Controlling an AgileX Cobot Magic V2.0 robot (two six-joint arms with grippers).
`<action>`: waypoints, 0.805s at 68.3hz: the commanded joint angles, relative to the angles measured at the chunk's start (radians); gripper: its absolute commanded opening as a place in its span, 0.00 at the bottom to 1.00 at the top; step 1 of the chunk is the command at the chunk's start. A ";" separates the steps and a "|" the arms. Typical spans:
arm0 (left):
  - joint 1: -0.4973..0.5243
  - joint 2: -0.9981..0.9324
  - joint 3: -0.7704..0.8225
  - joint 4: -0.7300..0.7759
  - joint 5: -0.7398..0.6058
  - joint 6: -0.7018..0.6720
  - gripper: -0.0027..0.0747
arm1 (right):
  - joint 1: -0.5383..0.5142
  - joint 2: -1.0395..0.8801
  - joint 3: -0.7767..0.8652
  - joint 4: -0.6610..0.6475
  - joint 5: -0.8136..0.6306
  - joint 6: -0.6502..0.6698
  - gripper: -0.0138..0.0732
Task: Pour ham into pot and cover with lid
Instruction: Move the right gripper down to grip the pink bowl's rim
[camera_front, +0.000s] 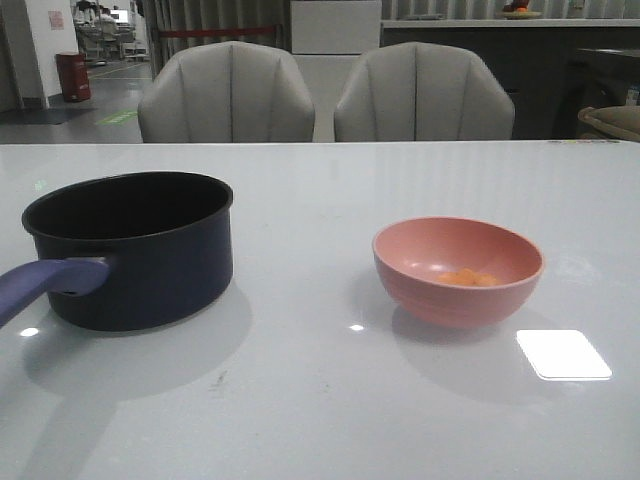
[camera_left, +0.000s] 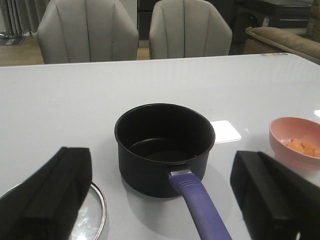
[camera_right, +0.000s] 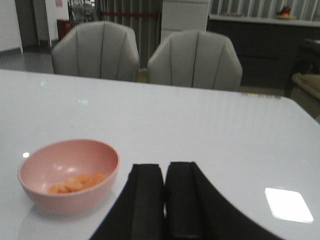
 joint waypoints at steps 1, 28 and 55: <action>-0.005 0.011 -0.026 -0.017 -0.089 0.002 0.82 | -0.002 -0.014 -0.047 0.053 -0.134 0.027 0.34; -0.005 0.011 -0.026 -0.017 -0.089 0.002 0.82 | -0.002 0.349 -0.385 0.039 0.276 0.016 0.34; -0.005 0.011 -0.026 -0.017 -0.095 0.002 0.82 | 0.012 0.747 -0.542 0.071 0.289 0.016 0.59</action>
